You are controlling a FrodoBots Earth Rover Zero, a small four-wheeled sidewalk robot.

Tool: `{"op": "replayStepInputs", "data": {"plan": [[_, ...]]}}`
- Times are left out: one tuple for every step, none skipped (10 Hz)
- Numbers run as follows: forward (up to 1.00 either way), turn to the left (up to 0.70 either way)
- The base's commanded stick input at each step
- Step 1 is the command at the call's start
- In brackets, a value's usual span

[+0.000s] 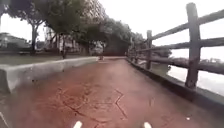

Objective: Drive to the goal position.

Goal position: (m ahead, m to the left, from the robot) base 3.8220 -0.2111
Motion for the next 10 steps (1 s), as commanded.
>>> {"op": "replayStepInputs", "data": {"plan": [[0.5,0.5],[0.5,0.5],[0.5,0.5],[0.5,0.5],[0.5,0.35],[0.5,0.0],[0.5,0.0],[0.5,0.0],[0.5,0.0],[0.5,0.0]]}}
